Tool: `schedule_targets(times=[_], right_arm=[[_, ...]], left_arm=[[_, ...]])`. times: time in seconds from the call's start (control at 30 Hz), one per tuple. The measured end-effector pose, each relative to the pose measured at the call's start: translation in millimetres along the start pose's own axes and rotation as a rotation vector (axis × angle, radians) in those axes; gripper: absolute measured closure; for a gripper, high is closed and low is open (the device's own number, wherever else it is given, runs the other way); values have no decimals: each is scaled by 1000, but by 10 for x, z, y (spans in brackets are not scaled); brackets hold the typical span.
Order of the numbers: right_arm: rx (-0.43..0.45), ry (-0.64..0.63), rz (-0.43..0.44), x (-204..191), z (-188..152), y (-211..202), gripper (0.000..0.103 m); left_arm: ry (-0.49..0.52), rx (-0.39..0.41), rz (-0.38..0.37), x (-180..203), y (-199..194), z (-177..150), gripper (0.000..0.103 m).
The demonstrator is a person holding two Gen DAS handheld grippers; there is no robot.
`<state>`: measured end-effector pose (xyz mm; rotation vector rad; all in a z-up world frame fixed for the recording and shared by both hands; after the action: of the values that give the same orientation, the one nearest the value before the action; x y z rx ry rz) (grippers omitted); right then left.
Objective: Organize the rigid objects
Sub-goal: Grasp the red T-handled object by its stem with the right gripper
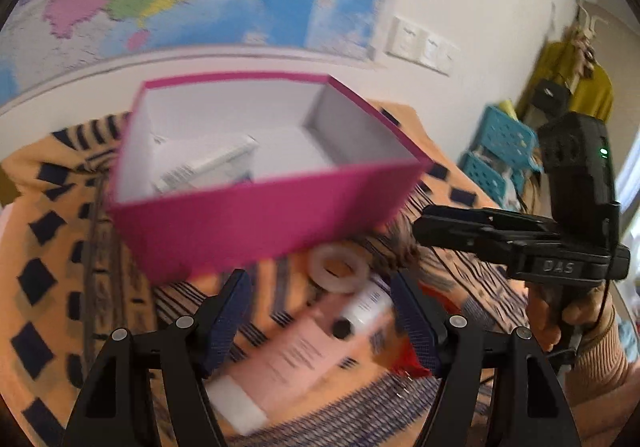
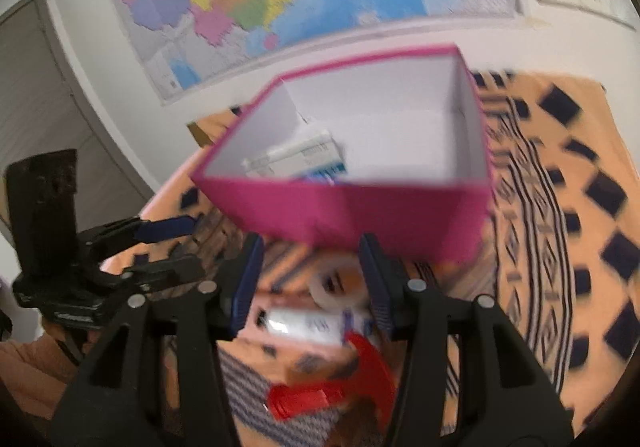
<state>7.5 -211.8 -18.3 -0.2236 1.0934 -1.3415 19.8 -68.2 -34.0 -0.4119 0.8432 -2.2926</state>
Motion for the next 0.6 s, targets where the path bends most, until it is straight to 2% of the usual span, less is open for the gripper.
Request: schedule_targets(times=[0.27, 0.4, 0.6], right_arm=[[-86, 115, -61, 407, -550, -96, 51], [-105, 130, -42, 390, -735, -182, 51], [-152, 166, -32, 387, -944, -77, 56]], left_arm=[[51, -73, -116, 448, 240, -227, 29], [93, -108, -160, 654, 335, -331, 29], [109, -141, -184, 714, 404, -404, 37]])
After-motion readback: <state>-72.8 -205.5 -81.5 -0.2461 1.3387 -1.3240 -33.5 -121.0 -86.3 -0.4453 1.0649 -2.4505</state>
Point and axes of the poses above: each gripper's, at about its wrist camera, not at the fingertips, and y roughly the way its jaws point, x to its right, z to its top, the point moved 7 cm from there along y, roughly the way its jaws point, and after that the axes turned 13 degrees about y, right-handed, at the moved point
